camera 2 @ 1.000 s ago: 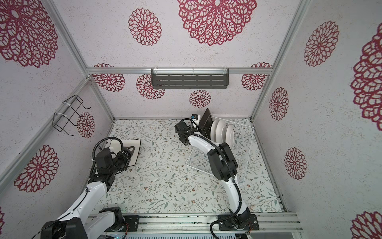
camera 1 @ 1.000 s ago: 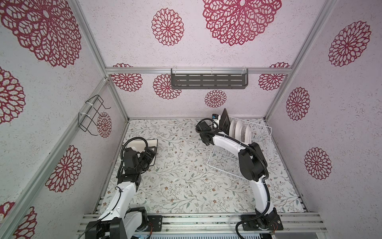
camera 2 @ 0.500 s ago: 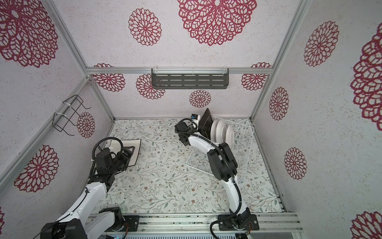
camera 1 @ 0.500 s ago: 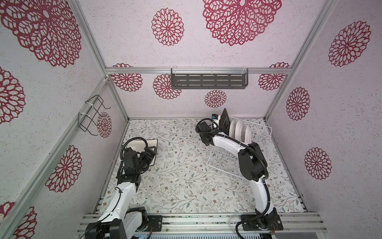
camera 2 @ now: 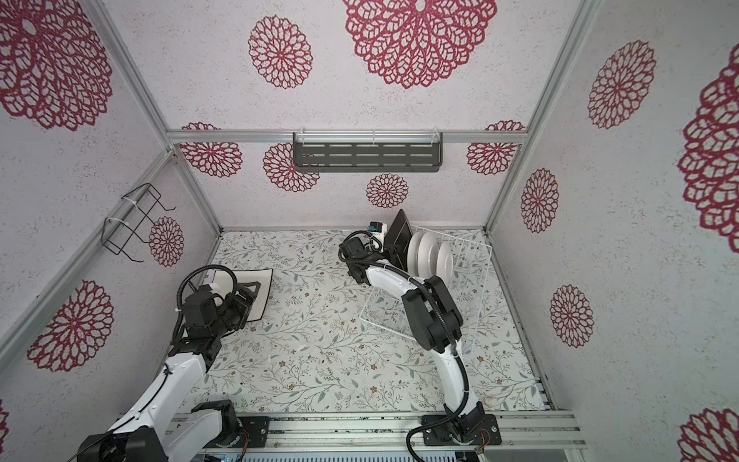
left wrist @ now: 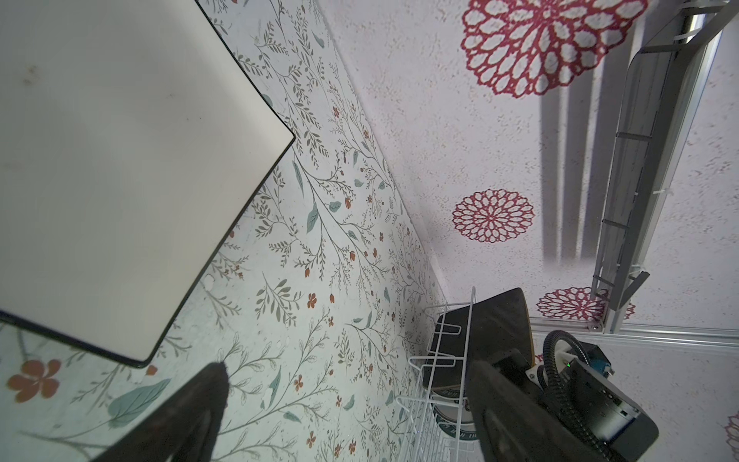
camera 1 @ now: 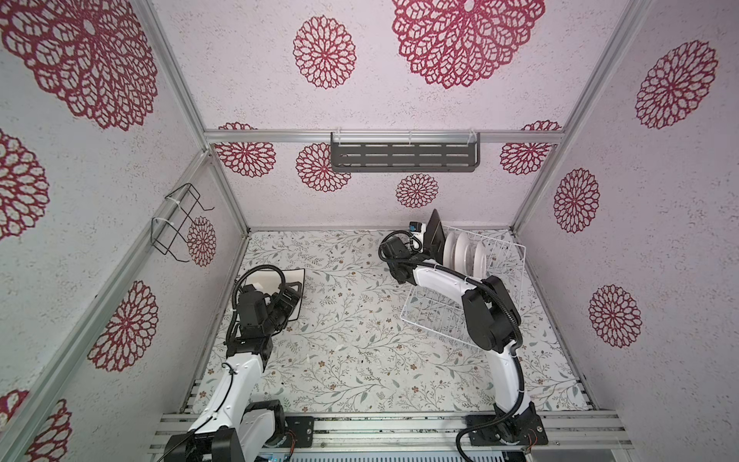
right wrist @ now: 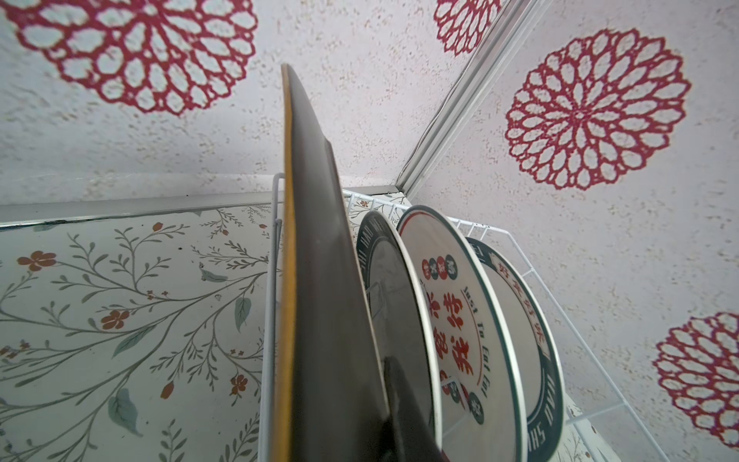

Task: Unload the plates from the dish rack
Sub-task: 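Close the right gripper on the dark square plate's edge in the rack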

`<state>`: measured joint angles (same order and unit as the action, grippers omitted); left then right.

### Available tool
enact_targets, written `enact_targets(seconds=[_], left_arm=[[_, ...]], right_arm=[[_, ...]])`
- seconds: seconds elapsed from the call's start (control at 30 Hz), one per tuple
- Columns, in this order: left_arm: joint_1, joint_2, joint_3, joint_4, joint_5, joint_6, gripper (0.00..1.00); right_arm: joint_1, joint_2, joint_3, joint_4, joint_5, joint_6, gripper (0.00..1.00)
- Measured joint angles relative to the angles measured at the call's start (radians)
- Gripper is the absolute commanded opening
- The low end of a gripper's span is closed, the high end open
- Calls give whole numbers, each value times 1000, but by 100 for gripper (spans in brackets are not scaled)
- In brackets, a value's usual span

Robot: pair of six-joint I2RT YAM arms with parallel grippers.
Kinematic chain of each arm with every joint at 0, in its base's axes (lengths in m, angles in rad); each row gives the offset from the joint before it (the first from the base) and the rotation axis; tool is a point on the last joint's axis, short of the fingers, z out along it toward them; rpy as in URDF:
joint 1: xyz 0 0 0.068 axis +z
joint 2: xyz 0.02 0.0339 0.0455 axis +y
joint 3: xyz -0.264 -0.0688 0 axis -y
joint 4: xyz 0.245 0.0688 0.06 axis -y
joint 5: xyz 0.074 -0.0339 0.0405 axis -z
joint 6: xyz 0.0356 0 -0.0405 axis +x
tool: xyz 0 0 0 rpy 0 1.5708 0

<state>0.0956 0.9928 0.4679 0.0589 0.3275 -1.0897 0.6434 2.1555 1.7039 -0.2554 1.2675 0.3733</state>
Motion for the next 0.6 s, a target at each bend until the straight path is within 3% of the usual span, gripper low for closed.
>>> enact_targets(seconds=[0.6], left_arm=[[-4,-7,5,-20,0,0,97]], right_arm=[[8,-37,-45,143,-6,-180,0]])
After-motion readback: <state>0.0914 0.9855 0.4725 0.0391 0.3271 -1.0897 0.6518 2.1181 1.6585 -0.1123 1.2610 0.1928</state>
